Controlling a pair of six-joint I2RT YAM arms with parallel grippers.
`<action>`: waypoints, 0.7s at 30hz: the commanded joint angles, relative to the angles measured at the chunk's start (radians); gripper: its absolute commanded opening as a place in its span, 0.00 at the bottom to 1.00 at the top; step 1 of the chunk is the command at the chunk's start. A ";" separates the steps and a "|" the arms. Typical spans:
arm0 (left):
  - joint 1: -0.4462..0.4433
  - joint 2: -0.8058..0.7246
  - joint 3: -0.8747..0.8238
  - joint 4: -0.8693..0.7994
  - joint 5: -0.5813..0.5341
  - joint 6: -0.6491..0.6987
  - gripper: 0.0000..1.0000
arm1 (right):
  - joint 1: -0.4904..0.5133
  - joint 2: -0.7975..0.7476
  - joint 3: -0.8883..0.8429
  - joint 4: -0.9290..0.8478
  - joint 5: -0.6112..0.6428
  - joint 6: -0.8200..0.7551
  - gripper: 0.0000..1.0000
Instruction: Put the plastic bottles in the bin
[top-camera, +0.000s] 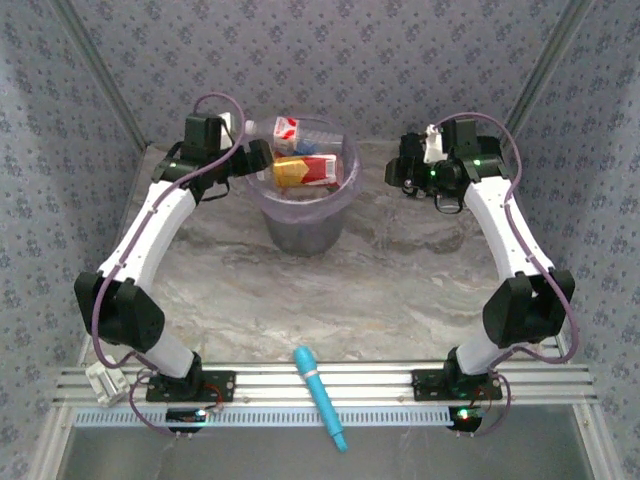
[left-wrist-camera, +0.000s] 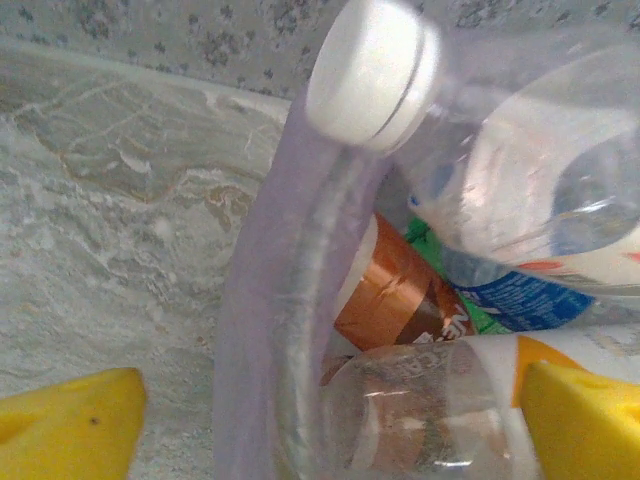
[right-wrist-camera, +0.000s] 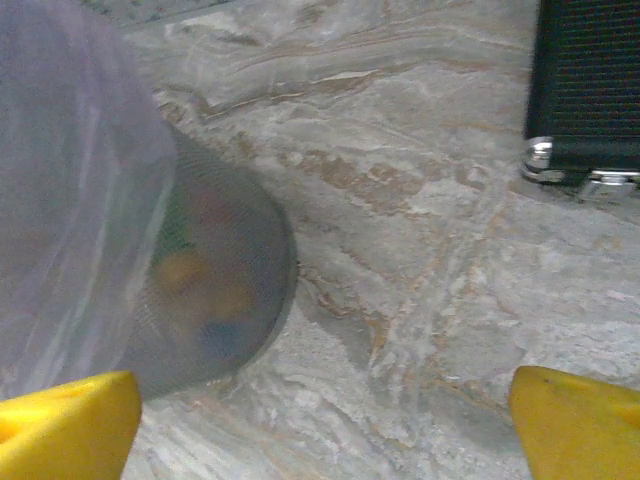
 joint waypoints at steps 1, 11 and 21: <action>0.010 -0.100 0.065 -0.040 -0.013 0.111 1.00 | -0.027 -0.042 -0.058 -0.005 0.130 -0.015 1.00; 0.257 -0.457 -0.387 0.109 -0.214 0.108 1.00 | -0.064 -0.189 -0.498 0.427 0.440 -0.079 1.00; 0.293 -0.469 -1.028 0.752 -0.428 0.213 1.00 | -0.053 -0.102 -0.813 0.867 0.655 -0.072 1.00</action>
